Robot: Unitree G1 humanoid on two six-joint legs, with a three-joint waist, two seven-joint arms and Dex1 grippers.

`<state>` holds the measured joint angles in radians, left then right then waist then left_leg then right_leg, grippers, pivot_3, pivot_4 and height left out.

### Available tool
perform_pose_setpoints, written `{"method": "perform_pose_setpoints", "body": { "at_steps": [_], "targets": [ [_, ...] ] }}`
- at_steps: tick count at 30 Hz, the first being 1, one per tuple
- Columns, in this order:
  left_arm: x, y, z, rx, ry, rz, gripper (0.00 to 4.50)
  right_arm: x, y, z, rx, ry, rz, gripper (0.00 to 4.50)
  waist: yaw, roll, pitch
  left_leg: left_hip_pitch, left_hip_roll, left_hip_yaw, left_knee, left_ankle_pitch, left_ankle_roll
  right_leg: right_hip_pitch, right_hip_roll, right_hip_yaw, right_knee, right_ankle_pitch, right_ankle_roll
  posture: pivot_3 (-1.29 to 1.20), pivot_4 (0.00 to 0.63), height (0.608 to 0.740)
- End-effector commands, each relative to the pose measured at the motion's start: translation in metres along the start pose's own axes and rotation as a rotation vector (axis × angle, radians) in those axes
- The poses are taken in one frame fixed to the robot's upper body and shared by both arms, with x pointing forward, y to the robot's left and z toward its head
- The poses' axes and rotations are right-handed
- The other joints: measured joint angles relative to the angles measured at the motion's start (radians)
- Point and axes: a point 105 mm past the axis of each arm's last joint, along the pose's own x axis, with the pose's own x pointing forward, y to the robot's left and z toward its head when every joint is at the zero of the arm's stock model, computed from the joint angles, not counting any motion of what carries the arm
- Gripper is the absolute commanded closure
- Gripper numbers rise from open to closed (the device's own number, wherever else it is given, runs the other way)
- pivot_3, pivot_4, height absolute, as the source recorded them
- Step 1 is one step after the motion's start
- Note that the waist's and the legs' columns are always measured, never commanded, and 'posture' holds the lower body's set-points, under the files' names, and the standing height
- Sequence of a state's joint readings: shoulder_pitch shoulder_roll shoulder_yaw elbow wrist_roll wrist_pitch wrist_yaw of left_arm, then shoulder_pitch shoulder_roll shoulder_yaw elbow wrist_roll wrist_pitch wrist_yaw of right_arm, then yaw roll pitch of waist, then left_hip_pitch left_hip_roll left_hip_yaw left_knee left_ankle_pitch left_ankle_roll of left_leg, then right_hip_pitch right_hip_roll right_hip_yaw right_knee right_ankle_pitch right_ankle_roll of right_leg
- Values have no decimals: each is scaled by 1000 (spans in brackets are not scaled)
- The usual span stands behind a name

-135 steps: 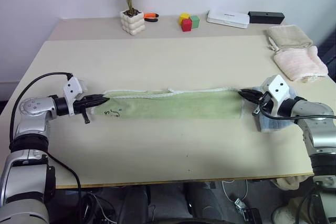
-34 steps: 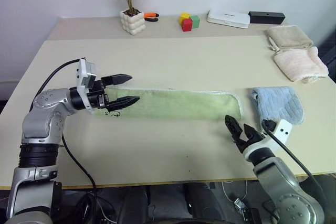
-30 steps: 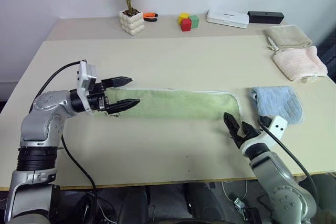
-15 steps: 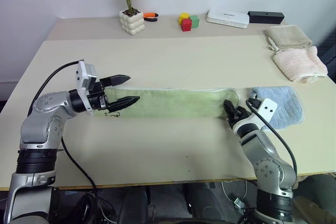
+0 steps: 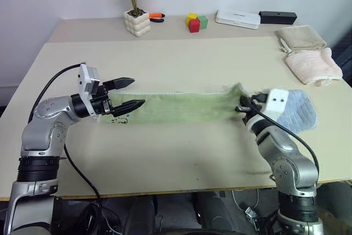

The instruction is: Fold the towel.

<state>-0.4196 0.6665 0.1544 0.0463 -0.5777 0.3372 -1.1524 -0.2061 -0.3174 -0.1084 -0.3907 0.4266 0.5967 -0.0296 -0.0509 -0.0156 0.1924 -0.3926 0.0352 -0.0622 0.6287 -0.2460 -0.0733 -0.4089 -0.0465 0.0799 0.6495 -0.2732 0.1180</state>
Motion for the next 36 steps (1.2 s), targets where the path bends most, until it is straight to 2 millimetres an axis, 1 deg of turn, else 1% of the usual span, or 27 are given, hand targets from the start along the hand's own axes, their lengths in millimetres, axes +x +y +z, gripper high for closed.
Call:
{"method": "perform_pose_setpoints", "body": {
  "at_steps": [1, 3, 7, 9, 12, 15, 19, 22, 25, 28, 33, 34, 35, 36],
  "targets": [
    [-5, 5, 11, 46, -21, 26, 0, 5, 13, 31, -154, -123, 66, 4461, 4, 0, 0, 0, 0, 0, 0, 0, 0, 0, 0, 0, 0, 0, 0, 0, 150, 740],
    [-5, 5, 11, 47, -21, 26, 0, 8, 25, 34, -244, -143, 142, 4461, 6, 0, 0, -1, 0, 0, 0, 0, 0, 0, 0, 0, -1, 0, 0, 0, 150, 740],
    [-7, 4, 12, 53, -19, 32, 0, 1, 67, 35, -357, -173, 383, 4461, 6, -1, 0, -1, 0, 0, 0, 0, 0, 0, 0, 0, -2, 0, 1, 0, 150, 740],
    [-10, 5, 12, 52, -14, 40, 0, -5, 86, 30, -402, -168, 490, 4461, 6, -1, 0, -1, 0, 0, 0, 0, 0, 0, 0, 0, -2, 0, 1, 0, 150, 740],
    [-13, 4, 12, 47, -7, 42, 0, -10, 108, 22, -435, -152, 611, 4461, 4, -1, 0, -1, 0, 0, 0, 0, 0, 0, 0, 0, -1, 0, 1, 0, 150, 740],
    [-14, 3, 13, 47, -3, 41, 0, -11, 129, 6, -490, -106, 725, 4461, 6, -1, 0, -1, 0, 0, 0, 0, 0, 0, 0, 0, -1, 0, 1, 0, 150, 740],
    [-16, 2, 13, 48, -1, 47, 0, -8, 146, -10, -522, -52, 812, 4461, 7, -1, 0, -1, 0, 0, 1, 0, 0, 0, 0, 0, -1, 0, 1, 0, 150, 740],
    [-16, 2, 12, 47, 3, 50, 0, 0, 158, -14, -526, -62, 841, 4461, 6, -1, 0, -1, 0, 0, 1, 0, 0, 0, 0, 0, -1, 0, 1, 0, 150, 740],
    [-16, 0, 14, 44, -3, 49, 0, 1, 167, -23, -566, -58, 892, 4461, 6, -1, 0, -1, 0, 0, 1, 0, 0, 0, 0, 0, -1, 0, 1, 0, 150, 740],
    [-16, -1, 13, 44, 1, 52, 0, 6, 175, -31, -573, -54, 904, 4461, 6, -1, 0, -1, 0, 0, 1, 0, 0, 0, 0, -1, -1, 0, 1, 0, 150, 740],
    [-17, -1, 13, 41, 1, 59, 0, 4, 192, -39, -539, -40, 975, 4461, 5, -1, 0, -1, 0, 0, 1, 0, 0, 0, 0, -1, -1, 0, 1, 0, 150, 740],
    [-17, -1, 13, 41, 0, 58, 0, 1, 196, -41, -547, -39, 1002, 4041, 5, -1, 0, -1, 0, 0, 1, 0, 0, 0, 0, -1, -1, 0, 1, 0, 150, 740],
    [-17, -2, 13, 40, -1, 57, 0, 0, 198, -42, -554, -39, 1015, 3866, 5, -1, 0, -1, 0, 0, 1, 0, 0, 0, 0, -1, -1, 0, 1, 0, 150, 740],
    [-16, -2, 13, 40, -2, 56, 0, 0, 200, -43, -551, -39, 1018, 3494, 5, -1, 0, -1, 0, 0, 1, 0, 0, 0, 0, -1, -1, 0, 1, 0, 150, 740]
  ]
}}
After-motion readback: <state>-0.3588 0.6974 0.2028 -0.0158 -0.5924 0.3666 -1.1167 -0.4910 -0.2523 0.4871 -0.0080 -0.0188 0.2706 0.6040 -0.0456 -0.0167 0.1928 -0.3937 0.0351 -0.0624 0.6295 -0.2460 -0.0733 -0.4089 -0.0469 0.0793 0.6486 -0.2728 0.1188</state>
